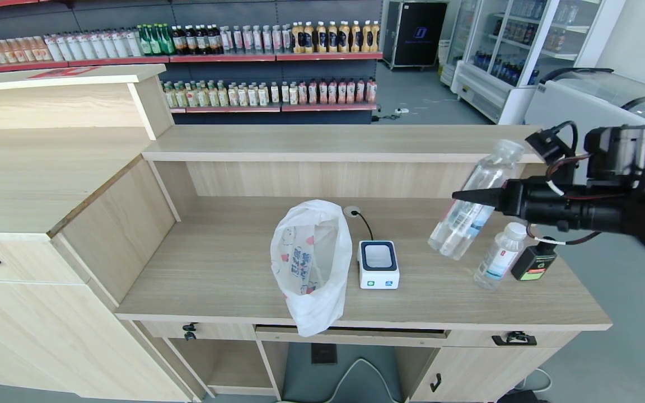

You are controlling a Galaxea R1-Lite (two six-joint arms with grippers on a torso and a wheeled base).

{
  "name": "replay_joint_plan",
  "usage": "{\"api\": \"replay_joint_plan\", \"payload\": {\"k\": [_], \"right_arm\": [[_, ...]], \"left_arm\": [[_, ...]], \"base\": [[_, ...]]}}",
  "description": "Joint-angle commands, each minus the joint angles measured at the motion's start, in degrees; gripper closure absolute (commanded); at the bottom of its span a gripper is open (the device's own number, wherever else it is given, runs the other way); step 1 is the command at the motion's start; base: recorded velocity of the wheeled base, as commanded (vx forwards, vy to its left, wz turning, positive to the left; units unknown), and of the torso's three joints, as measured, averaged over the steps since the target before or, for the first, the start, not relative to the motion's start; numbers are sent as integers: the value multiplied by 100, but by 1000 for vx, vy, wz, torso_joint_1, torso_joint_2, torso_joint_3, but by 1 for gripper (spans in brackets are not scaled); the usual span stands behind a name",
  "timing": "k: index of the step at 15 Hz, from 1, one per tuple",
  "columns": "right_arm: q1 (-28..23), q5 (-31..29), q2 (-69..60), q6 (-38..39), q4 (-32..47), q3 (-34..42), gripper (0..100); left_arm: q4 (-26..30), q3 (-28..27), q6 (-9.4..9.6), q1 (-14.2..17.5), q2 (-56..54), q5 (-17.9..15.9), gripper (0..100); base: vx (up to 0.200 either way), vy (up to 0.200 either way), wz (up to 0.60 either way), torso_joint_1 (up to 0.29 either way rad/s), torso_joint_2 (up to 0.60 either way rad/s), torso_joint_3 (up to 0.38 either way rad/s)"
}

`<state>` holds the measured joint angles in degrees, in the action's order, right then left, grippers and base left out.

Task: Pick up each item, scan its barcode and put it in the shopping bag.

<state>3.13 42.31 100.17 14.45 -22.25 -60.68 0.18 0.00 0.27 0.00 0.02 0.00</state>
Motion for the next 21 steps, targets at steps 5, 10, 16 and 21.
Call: {"api": "replay_joint_plan", "payload": {"k": [5, 10, 16, 21], "right_arm": [[117, 2018, -2063, 990, 704, -260, 100], [583, 2123, -2810, 1052, 845, 329, 100], [926, 2114, -3408, 1034, 1153, 690, 100], [1005, 2114, -3583, 1025, 1161, 936, 100]], "left_arm": [[-1, 0, 0, 0, -2, 0, 0], [-1, 0, 0, 0, -2, 0, 0], [-1, 0, 0, 0, -2, 0, 0], [-1, 0, 0, 0, -2, 0, 0]], "base": [[0, 0, 0, 0, 0, 0], [0, 0, 0, 0, 0, 0], [0, 0, 0, 0, 0, 0], [0, 0, 0, 0, 0, 0]]}}
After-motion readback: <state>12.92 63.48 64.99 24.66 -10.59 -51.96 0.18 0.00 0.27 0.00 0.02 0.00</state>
